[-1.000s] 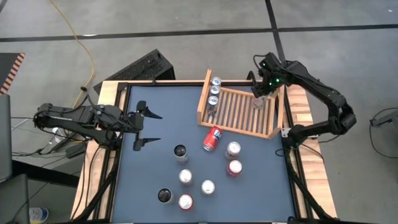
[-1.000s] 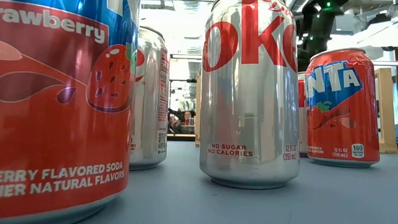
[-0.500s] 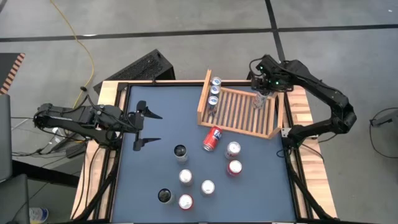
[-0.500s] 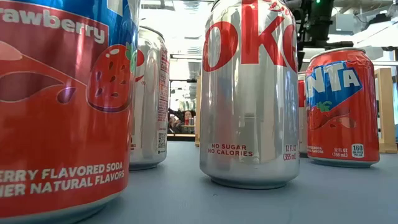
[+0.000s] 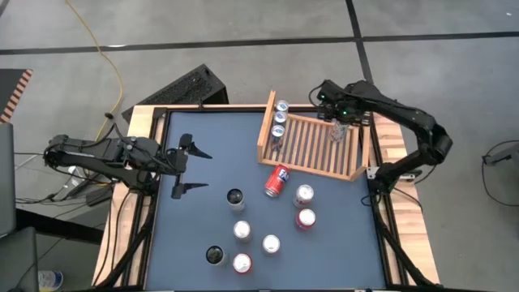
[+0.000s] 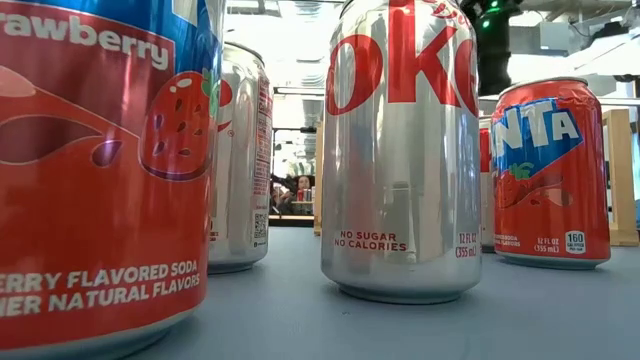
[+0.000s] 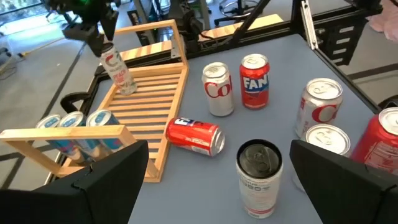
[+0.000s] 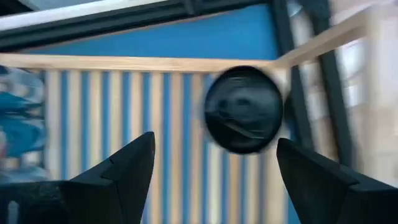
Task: Place canned beverage on shelf
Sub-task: Put the right white and pink soda can on the shelf
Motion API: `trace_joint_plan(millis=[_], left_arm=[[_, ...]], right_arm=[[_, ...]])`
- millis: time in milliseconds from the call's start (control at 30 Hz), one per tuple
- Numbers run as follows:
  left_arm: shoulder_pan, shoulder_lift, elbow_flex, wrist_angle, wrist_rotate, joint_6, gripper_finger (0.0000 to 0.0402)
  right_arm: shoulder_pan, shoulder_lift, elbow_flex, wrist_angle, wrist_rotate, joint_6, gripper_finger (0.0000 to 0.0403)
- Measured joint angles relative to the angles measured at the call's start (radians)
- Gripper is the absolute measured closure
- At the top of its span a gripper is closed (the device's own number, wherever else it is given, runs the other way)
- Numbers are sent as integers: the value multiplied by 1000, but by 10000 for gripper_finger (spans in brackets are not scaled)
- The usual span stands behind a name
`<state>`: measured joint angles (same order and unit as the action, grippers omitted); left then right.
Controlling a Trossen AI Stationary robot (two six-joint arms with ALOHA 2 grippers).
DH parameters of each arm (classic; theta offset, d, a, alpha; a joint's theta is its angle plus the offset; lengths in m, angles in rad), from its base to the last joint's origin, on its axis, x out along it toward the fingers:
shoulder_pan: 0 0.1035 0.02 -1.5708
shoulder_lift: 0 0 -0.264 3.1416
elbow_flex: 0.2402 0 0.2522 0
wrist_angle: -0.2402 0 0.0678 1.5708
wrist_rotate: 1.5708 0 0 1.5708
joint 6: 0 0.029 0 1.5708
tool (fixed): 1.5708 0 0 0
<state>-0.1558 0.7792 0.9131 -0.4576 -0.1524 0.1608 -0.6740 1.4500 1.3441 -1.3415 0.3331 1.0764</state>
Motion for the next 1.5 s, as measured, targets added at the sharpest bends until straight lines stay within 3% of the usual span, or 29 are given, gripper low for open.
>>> trace_joint_plan(millis=[933, 1300, 1500], left_arm=[[0, 0, 0, -2, -1, 4, 21], [0, 0, 0, -1, -2, 3, 21], [0, 0, 0, -2, -2, 0, 21]], right_arm=[[-109, 67, 0, 37, 4, -92, 89], [-114, 148, 0, 42, -27, -166, 113], [-115, 147, 0, 20, -31, -196, 153]])
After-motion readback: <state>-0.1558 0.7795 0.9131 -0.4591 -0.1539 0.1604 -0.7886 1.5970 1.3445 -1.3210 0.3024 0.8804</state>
